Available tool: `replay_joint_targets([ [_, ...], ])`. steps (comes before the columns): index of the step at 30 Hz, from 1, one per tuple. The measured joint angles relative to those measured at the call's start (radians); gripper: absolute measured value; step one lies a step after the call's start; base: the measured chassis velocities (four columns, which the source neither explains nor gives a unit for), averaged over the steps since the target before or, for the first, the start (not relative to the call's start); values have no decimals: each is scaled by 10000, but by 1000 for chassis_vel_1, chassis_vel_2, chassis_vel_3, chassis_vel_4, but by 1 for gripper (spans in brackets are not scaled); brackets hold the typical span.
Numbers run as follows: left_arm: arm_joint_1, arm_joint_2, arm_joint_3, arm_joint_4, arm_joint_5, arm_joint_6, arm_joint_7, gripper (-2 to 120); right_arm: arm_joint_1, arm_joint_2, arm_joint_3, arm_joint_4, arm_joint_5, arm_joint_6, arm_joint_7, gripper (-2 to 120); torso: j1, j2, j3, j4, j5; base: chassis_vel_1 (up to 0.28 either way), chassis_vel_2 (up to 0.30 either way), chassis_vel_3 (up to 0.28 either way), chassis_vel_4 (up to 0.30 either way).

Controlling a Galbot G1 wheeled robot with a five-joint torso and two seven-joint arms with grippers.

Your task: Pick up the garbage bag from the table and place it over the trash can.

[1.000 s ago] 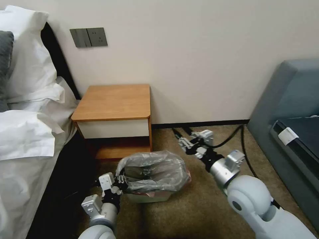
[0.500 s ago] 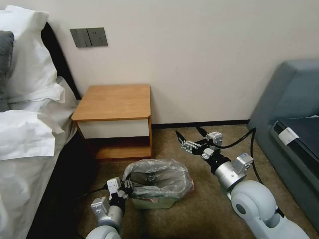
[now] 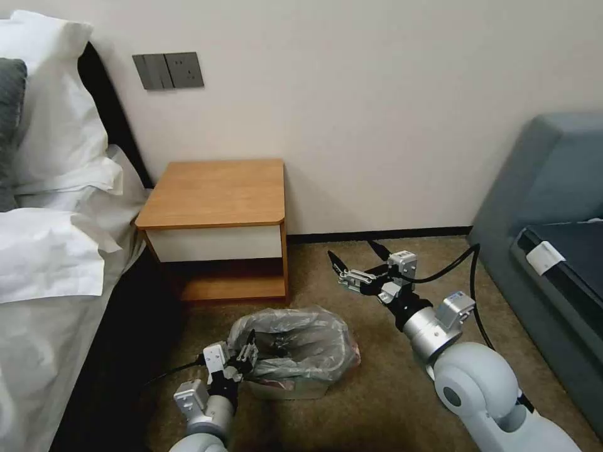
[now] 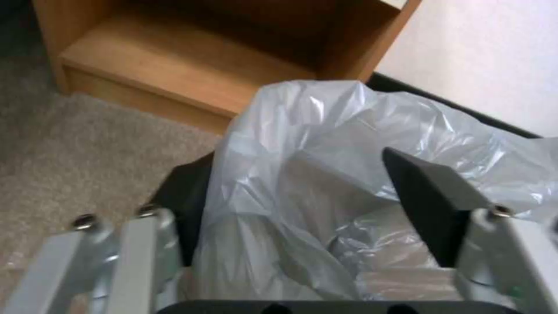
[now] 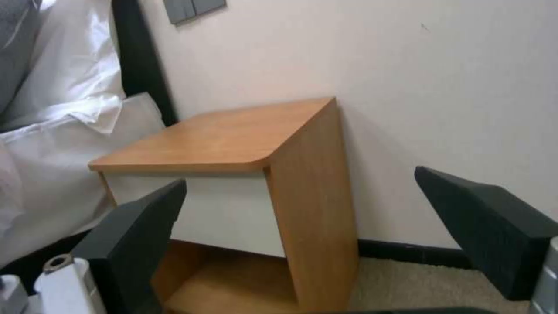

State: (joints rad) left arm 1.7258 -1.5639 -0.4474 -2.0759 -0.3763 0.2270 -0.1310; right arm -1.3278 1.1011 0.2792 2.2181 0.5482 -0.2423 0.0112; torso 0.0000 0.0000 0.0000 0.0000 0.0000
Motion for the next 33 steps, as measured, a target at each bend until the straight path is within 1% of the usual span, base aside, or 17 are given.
replay_joint_targets([
  [2,71,16,-5,-58,132,-111,-30,81,-32,45,-36,-7,-62,8,-40,100,0,0,0,0,-1,0,0,0,0],
  [3,71,16,-5,-58,132,-111,-30,81,-32,45,-36,-7,-62,8,-40,100,0,0,0,0,-1,0,0,0,0],
  [6,129,51,-46,-209,409,-306,-51,95,-50,121,-146,-54,-173,30,-74,100,0,0,1,0,0,0,0,0,0],
  [11,180,81,-47,-356,440,-433,-175,99,-65,197,-272,-64,-260,33,-120,100,0,0,0,0,0,0,0,0,0],
  [14,268,97,-45,-391,610,-897,-163,99,-93,280,-379,-94,-346,34,-153,100,0,-1,0,1,-1,0,0,0,0],
  [15,268,97,-45,-391,610,-897,-163,99,-93,280,-379,-94,-346,34,-153,100,0,-1,0,1,-1,0,0,0,0],
  [18,323,96,-92,-260,1400,-2063,190,99,-218,411,-465,-142,-632,132,-173,100,0,-1,1,1,-2,0,0,0,0],
  [19,323,96,-92,-260,1400,-2063,190,99,-218,411,-465,-142,-632,132,-173,100,0,-1,1,1,-2,0,0,0,0],
  [22,158,62,-290,-61,2097,-3393,511,99,-551,783,-590,-203,-1983,288,470,100,0,0,0,2,-1,0,0,0,0],
  [23,158,62,-290,-61,2097,-3393,511,99,-551,783,-590,-203,-1983,288,470,100,0,0,0,2,-1,0,0,0,0],
  [25,-128,59,-403,183,2326,-4184,729,99,-891,1091,-672,-456,-2887,507,938,100,0,0,0,2,-2,0,0,0,0],
  [26,-316,109,-452,385,2328,-4608,890,100,-1149,1314,-713,-760,-3404,824,1164,100,0,0,0,-1,-2,0,0,0,0],
  [27,-316,109,-452,385,2328,-4608,890,100,-1149,1314,-713,-760,-3404,824,1164,100,0,0,0,-1,-2,0,0,0,0],
  [30,-601,296,-557,884,2325,-5066,1064,96,-1738,1885,-672,-1694,-4672,2087,1428,100,0,-1,0,-2,-1,0,0,0,0],
  [31,-601,296,-557,884,2325,-5066,1064,96,-1738,1885,-672,-1694,-4672,2087,1428,100,0,-1,0,-2,-1,0,0,0,0],
  [32,-619,393,-609,1080,2347,-5170,1097,95,-1960,2173,-559,-2086,-5302,2758,1432,100,0,-1,0,-2,0,0,0,0,0],
  [33,-613,448,-627,1188,2348,-5245,1106,95,-2080,2352,-473,-2296,-5628,3119,1382,100,0,-1,1,-2,-1,0,0,0,0],
])
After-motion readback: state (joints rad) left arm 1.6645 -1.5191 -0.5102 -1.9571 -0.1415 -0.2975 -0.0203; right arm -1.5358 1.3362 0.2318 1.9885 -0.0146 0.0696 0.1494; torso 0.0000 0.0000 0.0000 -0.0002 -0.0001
